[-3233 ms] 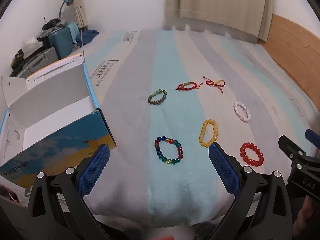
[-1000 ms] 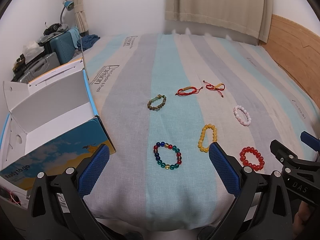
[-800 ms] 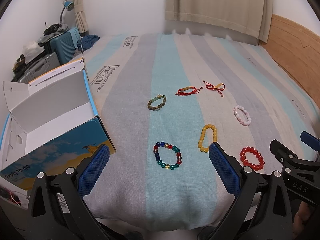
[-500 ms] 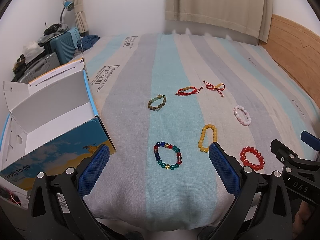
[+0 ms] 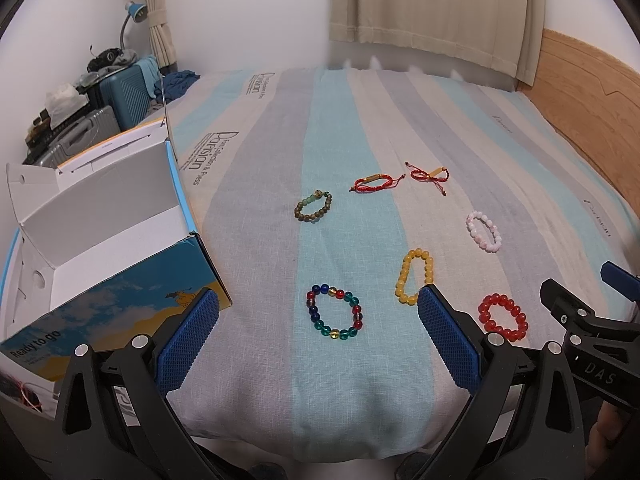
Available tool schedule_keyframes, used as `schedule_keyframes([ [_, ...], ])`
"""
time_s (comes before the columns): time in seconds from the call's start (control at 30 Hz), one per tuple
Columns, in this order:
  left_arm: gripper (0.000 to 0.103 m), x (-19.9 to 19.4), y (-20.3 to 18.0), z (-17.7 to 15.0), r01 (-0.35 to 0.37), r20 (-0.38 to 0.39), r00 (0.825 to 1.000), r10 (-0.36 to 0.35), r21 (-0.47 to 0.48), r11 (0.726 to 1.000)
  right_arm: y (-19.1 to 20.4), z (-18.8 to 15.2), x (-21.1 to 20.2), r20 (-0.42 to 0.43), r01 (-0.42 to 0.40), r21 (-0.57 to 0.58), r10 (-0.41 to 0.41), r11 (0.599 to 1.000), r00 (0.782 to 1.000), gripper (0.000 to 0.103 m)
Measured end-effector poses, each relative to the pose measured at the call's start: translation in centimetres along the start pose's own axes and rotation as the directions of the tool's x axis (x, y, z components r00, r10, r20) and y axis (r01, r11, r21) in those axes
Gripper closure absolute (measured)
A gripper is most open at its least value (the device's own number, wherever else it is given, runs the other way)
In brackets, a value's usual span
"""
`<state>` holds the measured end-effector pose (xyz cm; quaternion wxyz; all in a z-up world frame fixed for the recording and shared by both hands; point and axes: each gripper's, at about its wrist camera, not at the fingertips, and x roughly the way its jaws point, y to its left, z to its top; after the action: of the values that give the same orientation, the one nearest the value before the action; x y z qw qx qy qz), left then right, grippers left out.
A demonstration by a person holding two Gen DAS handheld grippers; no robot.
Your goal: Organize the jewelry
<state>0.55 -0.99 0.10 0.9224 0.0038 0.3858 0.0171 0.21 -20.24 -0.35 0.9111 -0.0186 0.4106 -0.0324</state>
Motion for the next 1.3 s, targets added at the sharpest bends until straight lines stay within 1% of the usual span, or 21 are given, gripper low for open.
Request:
schedule_keyframes([
  [0.17,0.006,0.6,-0.2,0.0,0.007,-0.008,1.0,-0.007,0.006,1.0,-0.3,0.0,0.4,-0.01,0.01,0.001,-0.01,1.0,1.0,0.007],
  [0.37,0.006,2.7,-1.1,0.1,0.052,-0.027,0.998,-0.051,0.033,0.998,-2.1,-0.5,2.2,-0.056,0.042,0.014,-0.041,0.999,0.998,0.007],
  [0.4,0.006,3.3,-1.6,0.2,0.067,-0.032,0.997,-0.066,0.043,0.997,-2.4,-0.6,2.4,-0.062,0.043,0.019,-0.042,0.999,0.997,0.007],
  [0.53,0.006,5.5,-2.9,0.3,0.082,-0.048,0.996,-0.078,0.078,0.994,-3.7,-1.1,3.6,-0.086,0.048,0.025,-0.046,0.999,0.995,0.007],
  [0.67,0.006,8.4,-3.1,-0.1,0.076,-0.083,0.994,-0.07,0.074,0.994,-4.4,-1.8,5.2,-0.116,0.043,0.013,-0.041,0.999,0.992,0.008],
  [0.8,0.006,11.6,-2.8,-0.4,0.074,-0.116,0.991,-0.066,0.072,0.995,-5.2,-2.5,7.8,-0.175,0.039,0.007,-0.037,0.999,0.984,0.017],
  [0.93,0.006,13.6,-2.2,-0.3,0.095,-0.141,0.986,-0.087,0.058,0.994,-6.0,-2.9,10.5,-0.243,0.033,0.018,-0.027,0.999,0.97,0.025],
  [1.0,0.008,14.4,-2.0,-0.5,0.095,-0.154,0.984,-0.085,0.057,0.994,-6.2,-3.2,11.6,-0.27,0.021,0.031,-0.012,0.999,0.963,0.032],
  [1.03,0.01,14.8,-2.0,-0.6,0.098,-0.163,0.983,-0.088,0.059,0.993,-6.3,-3.3,12.1,-0.285,0.019,0.033,-0.008,0.999,0.958,0.033],
  [1.1,0.013,15.6,-1.9,-1.0,0.107,-0.189,0.977,-0.094,0.062,0.992,-6.2,-3.5,13.0,-0.311,0.018,0.033,-0.007,0.999,0.95,0.04],
  [1.17,0.018,16.3,-1.8,-1.4,0.114,-0.218,0.971,-0.099,0.057,0.992,-6.2,-3.7,13.7,-0.332,0.012,0.037,0.001,0.999,0.943,0.044],
  [1.2,0.019,16.8,-1.7,-1.7,0.115,-0.232,0.968,-0.099,0.058,0.992,-6.2,-3.8,14.1,-0.344,0.006,0.041,0.009,0.999,0.939,0.046],
  [1.3,0.02,16.8,-1.8,-2.1,0.114,-0.227,0.97,-0.092,0.089,0.989,-6.1,-3.8,14.5,-0.355,0.001,0.048,0.017,0.999,0.935,0.049],
])
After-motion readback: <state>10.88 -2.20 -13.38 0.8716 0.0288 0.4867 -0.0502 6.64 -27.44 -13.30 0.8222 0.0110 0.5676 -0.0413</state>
